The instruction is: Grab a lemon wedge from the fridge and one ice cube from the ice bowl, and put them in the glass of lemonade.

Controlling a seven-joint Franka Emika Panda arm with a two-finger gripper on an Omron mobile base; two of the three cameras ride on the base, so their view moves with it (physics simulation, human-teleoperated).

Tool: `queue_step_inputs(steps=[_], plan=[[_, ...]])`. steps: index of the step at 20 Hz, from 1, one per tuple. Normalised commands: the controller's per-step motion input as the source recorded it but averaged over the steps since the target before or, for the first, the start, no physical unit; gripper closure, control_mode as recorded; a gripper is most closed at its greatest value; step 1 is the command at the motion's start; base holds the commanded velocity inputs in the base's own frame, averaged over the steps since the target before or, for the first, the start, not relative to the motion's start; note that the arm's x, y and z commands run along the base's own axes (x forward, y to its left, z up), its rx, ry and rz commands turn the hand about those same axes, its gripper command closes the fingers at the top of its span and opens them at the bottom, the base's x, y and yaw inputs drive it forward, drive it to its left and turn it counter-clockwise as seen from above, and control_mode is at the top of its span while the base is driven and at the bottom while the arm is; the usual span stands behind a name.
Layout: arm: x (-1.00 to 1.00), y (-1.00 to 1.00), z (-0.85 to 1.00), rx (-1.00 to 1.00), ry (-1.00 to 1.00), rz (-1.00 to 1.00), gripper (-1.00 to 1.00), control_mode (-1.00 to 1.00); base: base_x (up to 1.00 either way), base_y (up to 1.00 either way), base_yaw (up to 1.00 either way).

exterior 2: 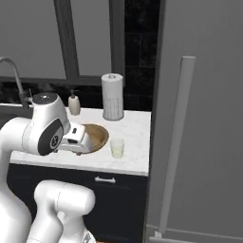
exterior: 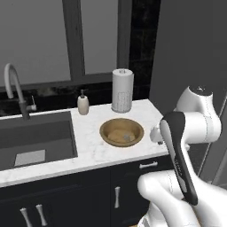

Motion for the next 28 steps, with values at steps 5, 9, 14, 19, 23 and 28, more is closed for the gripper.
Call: queue_step_inputs(steps=[5,9,14,19,23,28], plan=[[0.00,0.00,0.00,0.00,0.00,0.00,-1.00,1.00,0.60,0.09,-0.24],[0.00,0.00,0.00,0.00,0.00,0.00,-1.00,1.00,0.42,0.34,-0.30],[0.00,0.00,0.00,0.00,0.00,0.00,-1.00,1.00,0.28,0.43,-0.34],[0.00,0.00,0.00,0.00,0.00,0.00,-1.00,1.00,0.14,0.50,-0.38],[0.00,0.00,0.00,0.00,0.00,0.00,-1.00,1.00,0.15,0.54,-0.35],[0.01,0.03,0.00,0.00,0.00,-0.02,-1.00,-1.00,0.09,0.26,-0.15]])
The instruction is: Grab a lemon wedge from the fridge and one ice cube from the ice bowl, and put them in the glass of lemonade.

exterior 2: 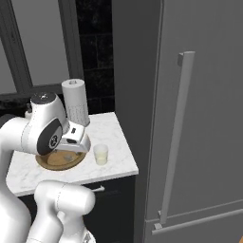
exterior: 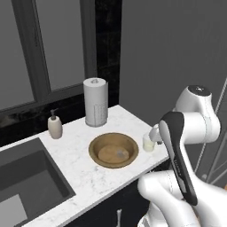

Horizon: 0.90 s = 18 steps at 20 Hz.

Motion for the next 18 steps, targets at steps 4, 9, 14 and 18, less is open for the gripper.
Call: queue_step_inputs(steps=[4,9,14,18], plan=[[0.00,0.00,0.00,0.00,0.00,0.00,-1.00,-1.00,0.00,0.00,0.00],[0.12,0.14,-0.18,0.00,-0.01,0.00,-1.00,-1.00,0.00,0.00,0.00],[0.48,0.61,-0.39,0.00,-0.01,0.00,-1.00,-1.00,0.00,0.00,0.00],[0.49,0.61,-0.29,-0.01,0.00,0.00,-1.00,-1.00,0.00,0.00,0.00]])
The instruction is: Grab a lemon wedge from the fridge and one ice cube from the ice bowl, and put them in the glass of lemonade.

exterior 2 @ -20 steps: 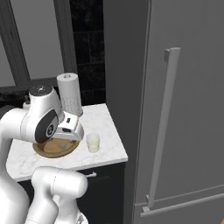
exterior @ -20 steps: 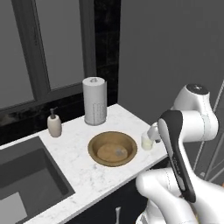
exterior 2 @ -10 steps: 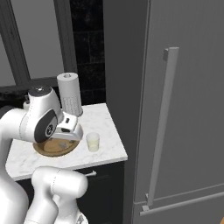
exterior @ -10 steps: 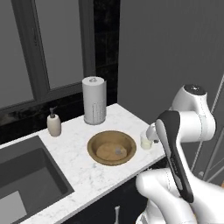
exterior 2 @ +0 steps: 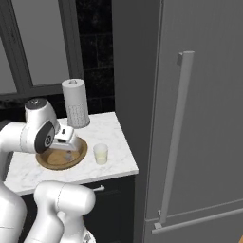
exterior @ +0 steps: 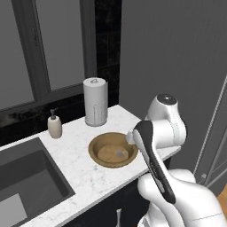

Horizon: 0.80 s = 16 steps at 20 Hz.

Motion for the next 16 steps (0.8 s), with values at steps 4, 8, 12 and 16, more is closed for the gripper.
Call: queue_step_inputs(steps=[4,8,12,16], plan=[[0.42,0.50,-0.23,0.00,0.02,0.00,-1.00,-1.00,0.00,0.00,0.00],[0.39,0.45,-0.28,0.00,0.08,-0.01,-1.00,-1.00,0.00,0.00,0.00],[0.26,0.38,-0.33,0.00,0.09,-0.05,-1.00,-1.00,0.00,0.00,0.00],[0.24,0.25,-0.21,0.00,0.05,-0.07,-1.00,-1.00,0.00,0.00,0.00]])
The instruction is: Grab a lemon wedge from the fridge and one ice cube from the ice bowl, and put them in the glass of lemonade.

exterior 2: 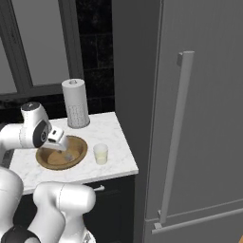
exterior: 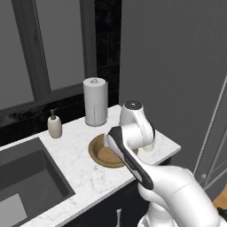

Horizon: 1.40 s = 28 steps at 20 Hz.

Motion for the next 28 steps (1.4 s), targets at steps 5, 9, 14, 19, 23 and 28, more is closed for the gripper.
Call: queue_step_inputs(steps=[5,9,14,19,23,28], plan=[[0.16,0.01,-0.14,-0.01,0.05,-0.05,-1.00,-1.00,0.00,0.00,0.00],[0.00,-0.06,-0.26,-0.01,0.01,-0.04,-1.00,-1.00,0.00,0.00,0.00],[0.00,-0.06,-0.34,-0.01,0.01,-0.02,-1.00,-1.00,0.00,0.00,0.00],[0.20,-0.01,-0.10,0.00,0.04,0.00,-1.00,-1.00,0.00,0.00,0.00],[0.30,0.00,-0.11,0.00,0.08,0.00,-1.00,-1.00,0.00,0.00,0.00],[0.32,0.00,-0.22,0.00,0.07,0.00,-1.00,-1.00,0.00,0.00,0.00]])
